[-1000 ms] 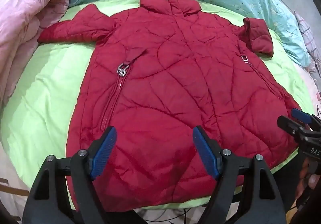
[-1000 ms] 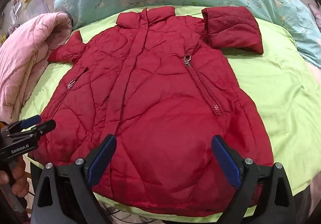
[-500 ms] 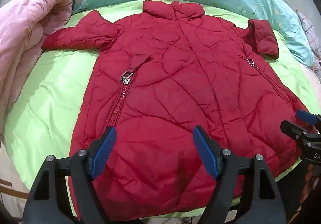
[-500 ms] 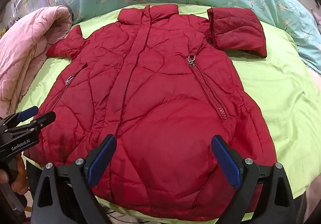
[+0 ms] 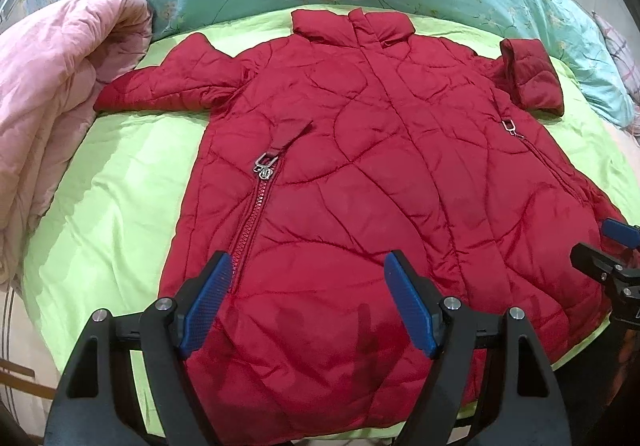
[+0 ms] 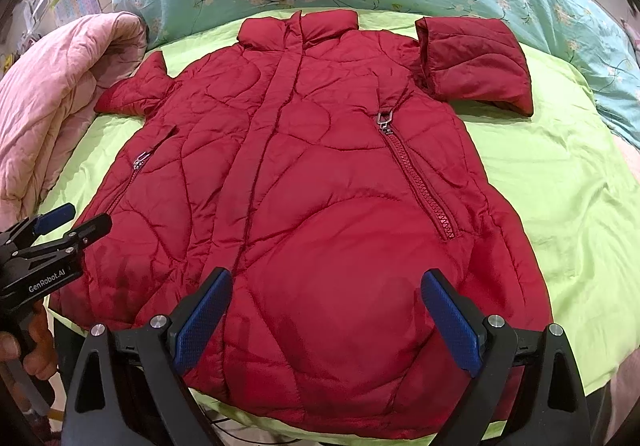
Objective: Fold large clothes
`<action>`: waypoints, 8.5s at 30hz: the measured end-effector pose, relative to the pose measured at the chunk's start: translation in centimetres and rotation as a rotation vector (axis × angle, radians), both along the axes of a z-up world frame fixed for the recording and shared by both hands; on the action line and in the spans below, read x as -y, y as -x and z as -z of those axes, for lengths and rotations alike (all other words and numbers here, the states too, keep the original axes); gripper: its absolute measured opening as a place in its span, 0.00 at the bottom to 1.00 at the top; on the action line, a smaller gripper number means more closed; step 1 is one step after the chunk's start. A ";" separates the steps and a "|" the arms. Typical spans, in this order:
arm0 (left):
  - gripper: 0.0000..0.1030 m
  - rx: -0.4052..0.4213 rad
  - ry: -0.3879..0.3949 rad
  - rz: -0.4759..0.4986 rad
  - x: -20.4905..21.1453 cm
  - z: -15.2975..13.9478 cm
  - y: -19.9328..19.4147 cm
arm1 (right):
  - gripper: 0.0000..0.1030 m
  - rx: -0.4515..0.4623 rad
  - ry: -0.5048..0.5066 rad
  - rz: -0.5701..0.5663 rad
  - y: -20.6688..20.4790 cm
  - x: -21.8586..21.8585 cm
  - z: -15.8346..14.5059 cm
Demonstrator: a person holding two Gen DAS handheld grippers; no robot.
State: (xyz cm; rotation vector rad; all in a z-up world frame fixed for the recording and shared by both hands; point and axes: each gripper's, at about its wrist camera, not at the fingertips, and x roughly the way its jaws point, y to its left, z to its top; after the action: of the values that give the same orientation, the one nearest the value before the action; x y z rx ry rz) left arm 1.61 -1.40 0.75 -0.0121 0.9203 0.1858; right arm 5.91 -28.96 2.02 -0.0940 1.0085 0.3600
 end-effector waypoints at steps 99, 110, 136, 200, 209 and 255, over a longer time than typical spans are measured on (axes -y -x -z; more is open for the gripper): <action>0.79 -0.011 0.060 0.008 -3.0 -0.5 -6.4 | 0.93 0.095 -0.011 0.103 -15.5 3.0 -3.3; 0.82 -0.023 0.050 -0.003 -3.2 -0.6 -9.1 | 0.88 0.084 0.008 0.163 -23.6 3.5 -1.0; 0.82 -0.040 0.129 0.006 -4.1 0.5 -11.8 | 0.04 0.015 -0.240 0.026 -26.4 -0.3 -2.0; 0.12 0.031 0.272 -0.024 -13.9 4.5 -24.5 | 0.40 -0.074 -0.189 0.054 -33.1 -2.1 5.9; 0.14 0.038 0.256 -0.031 -14.3 5.3 -24.2 | 0.46 -0.027 -0.058 0.022 -32.7 -4.9 6.8; 0.69 0.245 0.712 -0.531 -34.7 7.0 -19.6 | 0.51 -0.134 -0.325 -0.203 -16.4 -7.8 2.7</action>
State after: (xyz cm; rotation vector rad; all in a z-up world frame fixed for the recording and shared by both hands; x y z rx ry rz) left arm 21.25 33.34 -6.25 -0.9258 0.6816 0.3305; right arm 22.35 -21.17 -0.67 0.1245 1.0634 0.7185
